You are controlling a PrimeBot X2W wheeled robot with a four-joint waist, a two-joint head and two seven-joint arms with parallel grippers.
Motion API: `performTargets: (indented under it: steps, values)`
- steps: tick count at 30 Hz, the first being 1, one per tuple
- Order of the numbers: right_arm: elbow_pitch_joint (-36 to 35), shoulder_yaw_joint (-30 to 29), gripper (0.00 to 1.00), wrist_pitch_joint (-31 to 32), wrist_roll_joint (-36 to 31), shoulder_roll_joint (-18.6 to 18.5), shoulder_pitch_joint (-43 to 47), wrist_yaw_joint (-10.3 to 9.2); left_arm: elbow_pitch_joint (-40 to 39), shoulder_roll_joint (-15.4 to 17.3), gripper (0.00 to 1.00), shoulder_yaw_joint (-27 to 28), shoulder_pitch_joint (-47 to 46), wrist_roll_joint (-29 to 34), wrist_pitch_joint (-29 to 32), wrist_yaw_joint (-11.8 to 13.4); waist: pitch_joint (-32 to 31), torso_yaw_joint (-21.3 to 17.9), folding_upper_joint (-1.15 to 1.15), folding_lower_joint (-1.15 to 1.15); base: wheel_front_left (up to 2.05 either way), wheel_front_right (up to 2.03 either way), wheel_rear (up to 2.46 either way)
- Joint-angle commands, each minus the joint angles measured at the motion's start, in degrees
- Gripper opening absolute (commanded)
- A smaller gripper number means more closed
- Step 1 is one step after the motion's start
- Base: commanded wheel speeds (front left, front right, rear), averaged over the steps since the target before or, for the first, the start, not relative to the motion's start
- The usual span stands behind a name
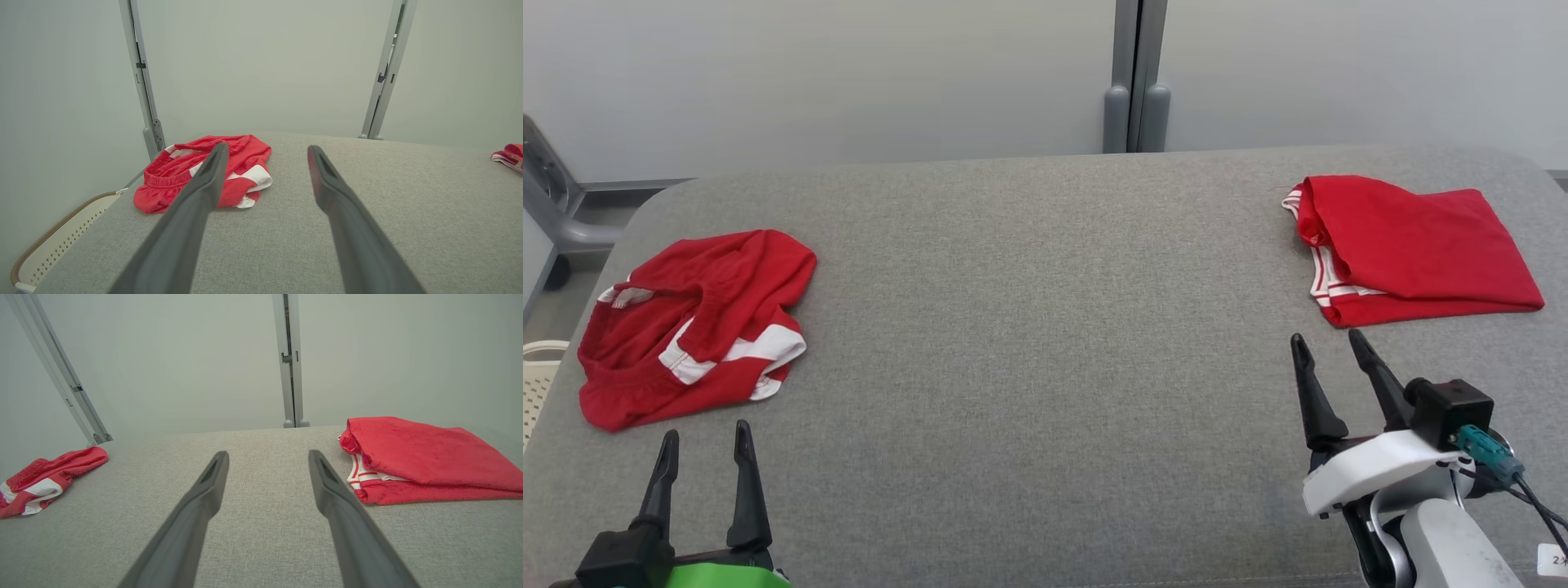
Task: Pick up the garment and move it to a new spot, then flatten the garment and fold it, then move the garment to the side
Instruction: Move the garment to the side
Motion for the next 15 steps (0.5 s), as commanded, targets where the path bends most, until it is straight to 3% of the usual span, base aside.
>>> performTargets:
  steps: [1,15]
  values:
    - [-0.8,-0.8,1.00,-0.2,-0.4,0.3,1.0,-0.03,0.0,0.0,1.00,0.2,0.9,0.3,0.0,0.2,-0.1,-0.3,0.00,0.00,0.00,0.00,0.00]
    - [-2.0,0.6,1.00,-0.2,-1.2,0.3,4.4,-0.02,1.0,1.7,1.00,-1.4,1.6,4.6,0.0,0.4,-0.2,-1.9,0.00,0.00,0.00,0.00,0.00]
